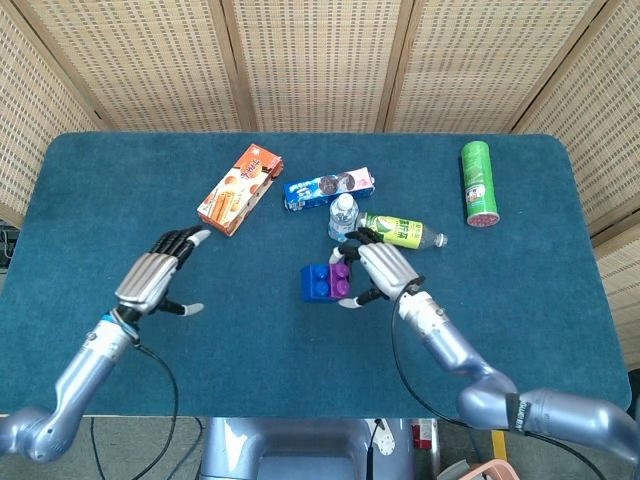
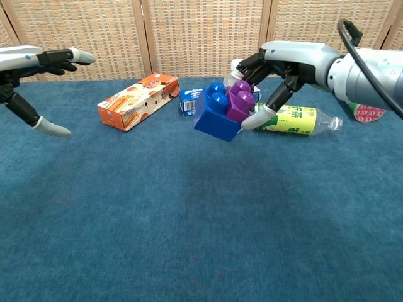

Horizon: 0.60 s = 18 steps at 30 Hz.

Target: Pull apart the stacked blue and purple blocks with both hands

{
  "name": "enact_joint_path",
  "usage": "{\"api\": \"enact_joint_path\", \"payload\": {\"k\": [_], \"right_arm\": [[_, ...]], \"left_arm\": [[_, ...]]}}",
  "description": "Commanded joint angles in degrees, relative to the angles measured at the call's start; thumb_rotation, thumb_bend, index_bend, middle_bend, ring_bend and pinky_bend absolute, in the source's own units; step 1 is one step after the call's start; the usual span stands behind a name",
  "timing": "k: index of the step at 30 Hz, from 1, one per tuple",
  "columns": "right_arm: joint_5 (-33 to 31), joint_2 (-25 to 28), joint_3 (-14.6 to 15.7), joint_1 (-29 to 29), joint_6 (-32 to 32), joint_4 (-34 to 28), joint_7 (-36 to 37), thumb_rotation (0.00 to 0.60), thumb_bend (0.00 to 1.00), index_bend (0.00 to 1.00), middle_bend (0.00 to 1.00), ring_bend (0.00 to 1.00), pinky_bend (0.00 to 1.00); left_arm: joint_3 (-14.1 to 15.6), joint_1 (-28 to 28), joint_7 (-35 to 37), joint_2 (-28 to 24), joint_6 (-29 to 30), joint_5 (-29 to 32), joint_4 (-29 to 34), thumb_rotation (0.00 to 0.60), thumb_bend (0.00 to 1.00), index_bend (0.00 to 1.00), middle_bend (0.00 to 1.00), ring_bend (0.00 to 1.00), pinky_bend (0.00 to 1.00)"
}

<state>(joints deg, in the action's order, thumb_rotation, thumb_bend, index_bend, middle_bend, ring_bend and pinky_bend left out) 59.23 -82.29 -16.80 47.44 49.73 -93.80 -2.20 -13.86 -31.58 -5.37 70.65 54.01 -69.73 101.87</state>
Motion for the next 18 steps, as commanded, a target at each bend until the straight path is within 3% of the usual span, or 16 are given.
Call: {"api": "enact_joint_path", "payload": {"k": [1, 9, 18], "right_arm": [[-7.42, -3.79, -1.95, 2.39, 2.53, -0.11, -5.53, 0.6, 0.2, 0.57, 0.6, 0.12, 0.0], [-13.0, -5.77, -2.95, 3.74, 4.11, -1.23, -7.98, 0.6, 0.2, 0.57, 0.6, 0.12, 0.0], [-15.39, -6.84, -2.78, 4.32, 5.91, -2.49, -9.9, 0.6, 0.2, 0.57, 0.6, 0.12, 0.0]], "left_arm": [[-1.43, -2.92, -2.18, 1.05, -2.16, 3.78, 2.15, 0.6, 0.0, 0.0, 0.0, 0.0, 0.01], [-2.96, -8.22, -6.39, 4.23, -3.72, 11.76, 3.31, 0.6, 0.0, 0.0, 0.0, 0.0, 0.02], [-3.26, -14.3, -14.27, 10.71, 0.37, 22.09, 2.67, 0.6, 0.0, 0.0, 0.01, 0.01, 0.04]]}}
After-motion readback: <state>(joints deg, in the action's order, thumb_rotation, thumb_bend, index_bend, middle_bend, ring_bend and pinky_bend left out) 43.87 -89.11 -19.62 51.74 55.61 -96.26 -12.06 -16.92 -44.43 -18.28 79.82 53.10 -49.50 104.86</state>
